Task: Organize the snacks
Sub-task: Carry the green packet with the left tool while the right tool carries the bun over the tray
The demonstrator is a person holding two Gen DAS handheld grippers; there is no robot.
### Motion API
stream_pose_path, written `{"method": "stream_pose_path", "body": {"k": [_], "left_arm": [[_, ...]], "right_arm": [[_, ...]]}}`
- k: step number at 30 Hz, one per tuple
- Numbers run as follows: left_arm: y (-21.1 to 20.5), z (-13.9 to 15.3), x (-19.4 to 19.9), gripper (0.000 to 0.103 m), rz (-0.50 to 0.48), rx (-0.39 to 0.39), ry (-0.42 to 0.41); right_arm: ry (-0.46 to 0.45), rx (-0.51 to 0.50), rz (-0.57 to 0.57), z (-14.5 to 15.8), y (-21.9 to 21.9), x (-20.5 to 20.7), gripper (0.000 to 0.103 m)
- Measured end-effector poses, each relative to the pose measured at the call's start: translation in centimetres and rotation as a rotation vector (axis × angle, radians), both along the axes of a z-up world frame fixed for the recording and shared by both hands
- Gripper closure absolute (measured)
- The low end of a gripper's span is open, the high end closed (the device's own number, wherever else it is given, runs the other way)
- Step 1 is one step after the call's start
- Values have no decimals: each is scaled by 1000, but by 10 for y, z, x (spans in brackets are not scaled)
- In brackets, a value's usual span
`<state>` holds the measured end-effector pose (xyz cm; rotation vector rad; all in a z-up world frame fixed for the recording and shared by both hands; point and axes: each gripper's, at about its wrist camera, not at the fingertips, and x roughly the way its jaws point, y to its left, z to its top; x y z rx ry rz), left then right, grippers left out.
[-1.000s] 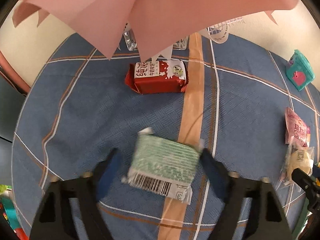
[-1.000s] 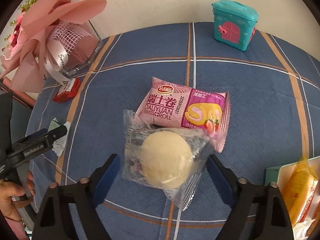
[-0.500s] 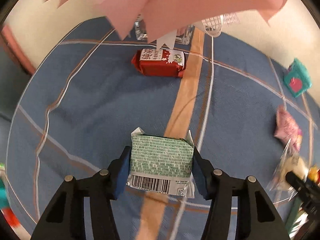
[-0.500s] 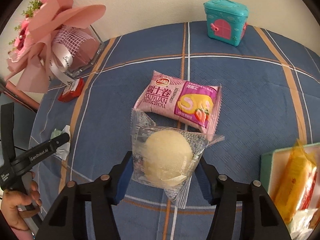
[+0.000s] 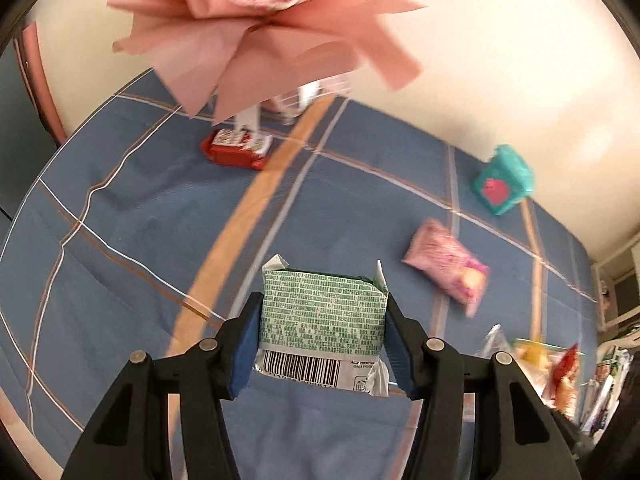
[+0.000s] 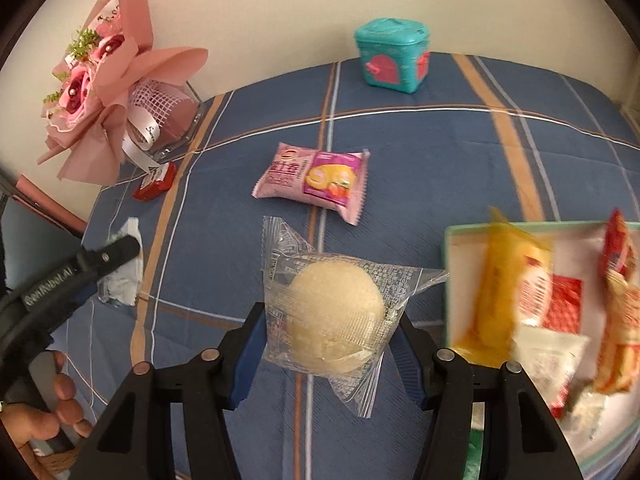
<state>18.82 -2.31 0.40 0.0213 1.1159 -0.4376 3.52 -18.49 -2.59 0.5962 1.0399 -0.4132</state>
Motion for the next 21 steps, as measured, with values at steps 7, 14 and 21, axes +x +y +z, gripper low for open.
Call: {"method": "stream_pose_path", "body": {"k": [7, 14, 21], "left_arm": [[-20, 26, -41, 45, -19, -54, -18], [-41, 31, -80, 45, -38, -85, -26], [-57, 32, -101, 45, -59, -90, -40]], "right_arm": [[-10, -12, -46, 13, -11, -41, 41], [-38, -29, -83, 27, -21, -69, 41], [-52, -44, -102, 33, -30, -83, 41]]}}
